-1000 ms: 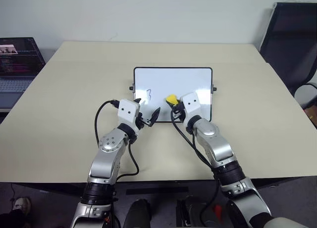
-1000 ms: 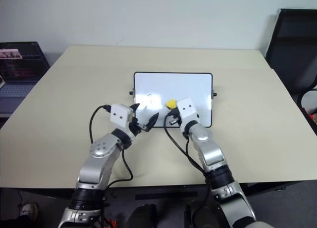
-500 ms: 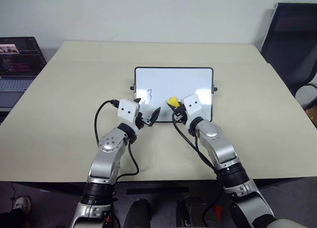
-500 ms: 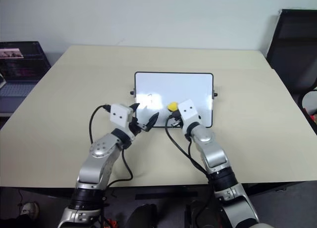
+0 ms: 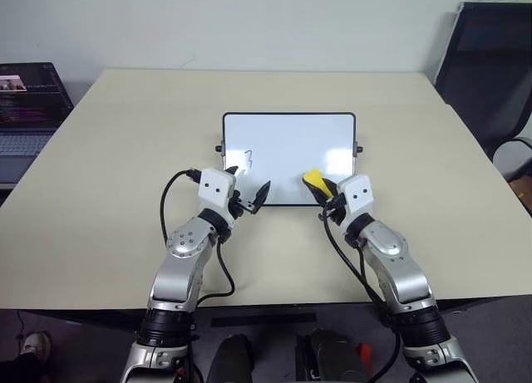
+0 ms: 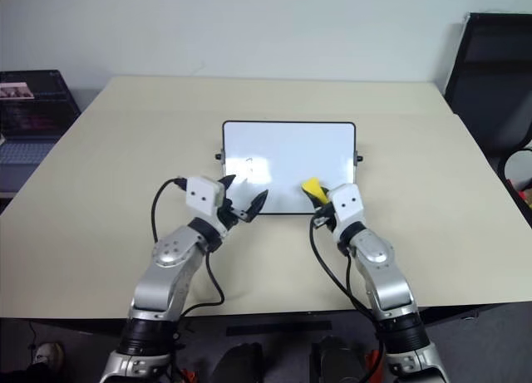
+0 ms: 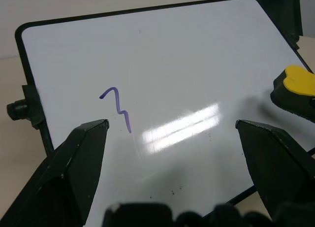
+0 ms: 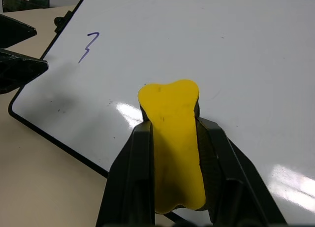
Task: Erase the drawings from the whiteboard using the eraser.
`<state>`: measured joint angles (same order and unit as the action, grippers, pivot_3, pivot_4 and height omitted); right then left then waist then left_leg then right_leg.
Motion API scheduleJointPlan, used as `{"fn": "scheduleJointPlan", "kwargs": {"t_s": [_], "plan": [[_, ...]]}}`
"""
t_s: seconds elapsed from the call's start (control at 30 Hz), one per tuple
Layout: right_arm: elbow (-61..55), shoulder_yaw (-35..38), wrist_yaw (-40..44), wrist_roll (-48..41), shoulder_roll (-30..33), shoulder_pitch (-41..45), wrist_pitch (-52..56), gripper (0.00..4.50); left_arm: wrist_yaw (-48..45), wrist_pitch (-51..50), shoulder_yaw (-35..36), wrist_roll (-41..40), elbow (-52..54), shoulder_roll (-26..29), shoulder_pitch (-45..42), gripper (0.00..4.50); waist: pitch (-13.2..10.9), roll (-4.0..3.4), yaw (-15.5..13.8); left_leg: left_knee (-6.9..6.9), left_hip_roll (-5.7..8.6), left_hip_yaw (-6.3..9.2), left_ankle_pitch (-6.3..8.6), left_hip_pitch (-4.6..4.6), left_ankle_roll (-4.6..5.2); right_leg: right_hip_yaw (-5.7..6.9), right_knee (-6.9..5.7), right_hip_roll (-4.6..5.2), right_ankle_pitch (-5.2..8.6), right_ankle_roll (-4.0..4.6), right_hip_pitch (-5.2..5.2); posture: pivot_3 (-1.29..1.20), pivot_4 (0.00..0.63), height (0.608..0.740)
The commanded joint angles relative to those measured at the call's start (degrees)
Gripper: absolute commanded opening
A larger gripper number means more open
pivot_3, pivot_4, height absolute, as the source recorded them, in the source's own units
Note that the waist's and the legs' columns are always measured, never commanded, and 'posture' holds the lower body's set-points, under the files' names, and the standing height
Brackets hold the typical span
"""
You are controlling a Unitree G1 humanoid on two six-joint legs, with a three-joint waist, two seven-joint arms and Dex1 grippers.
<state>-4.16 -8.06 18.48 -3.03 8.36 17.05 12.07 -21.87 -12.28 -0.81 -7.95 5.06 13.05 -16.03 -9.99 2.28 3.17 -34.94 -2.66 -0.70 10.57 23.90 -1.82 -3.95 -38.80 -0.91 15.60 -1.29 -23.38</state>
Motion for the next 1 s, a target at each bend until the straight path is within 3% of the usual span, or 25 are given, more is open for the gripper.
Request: {"fn": "scheduleJointPlan", "kwargs": {"t_s": [0.03, 0.17, 0.57, 1.0], "plan": [[-1.4, -0.3, -0.2, 0.5, -0.4, 2.0, -1.8, 0.88, 0.4, 0.2, 0.1, -0.5, 2.9, -0.2, -0.2, 4.5, 0.0, 0.0, 0.0, 0.0, 0.0, 0.01, 0.0, 0.0, 0.0, 0.0, -0.01, -0.01, 0.0, 0.01, 0.0, 0.0, 0.15, 0.74], [0.5, -1.0, 0.1, 1.0, -1.1, 4.4, -2.6, 0.88, 1.3, -0.1, 1.1, -0.4, 3.9, 0.0, 0.9, 4.5, 0.0, 0.0, 0.0, 0.0, 0.03, -0.08, 0.0, 0.01, 0.0, 0.01, 0.02, 0.02, 0.0, 0.0, 0.0, 0.0, 0.15, 0.74], [19.1, -3.8, -0.5, 2.5, -10.7, 23.3, -8.5, 0.88, 11.5, -0.6, 8.4, 2.1, 1.3, 0.7, 3.2, 4.5, 0.0, -0.01, 0.0, 0.0, -0.01, -0.05, 0.0, 0.04, 0.0, 0.02, -0.01, 0.05, 0.0, 0.0, -0.04, 0.0, 0.15, 0.74], [31.4, -3.1, -2.9, 4.7, -13.3, 33.1, -12.6, 0.88, 5.2, -1.9, 5.4, -2.3, -0.1, -0.8, 1.5, 4.5, 0.0, -0.01, -0.1, 0.0, -0.02, 0.0, 0.0, 0.1, 0.0, 0.03, 0.0, 0.08, -0.01, 0.01, -0.05, 0.0, 0.15, 0.74]]}}
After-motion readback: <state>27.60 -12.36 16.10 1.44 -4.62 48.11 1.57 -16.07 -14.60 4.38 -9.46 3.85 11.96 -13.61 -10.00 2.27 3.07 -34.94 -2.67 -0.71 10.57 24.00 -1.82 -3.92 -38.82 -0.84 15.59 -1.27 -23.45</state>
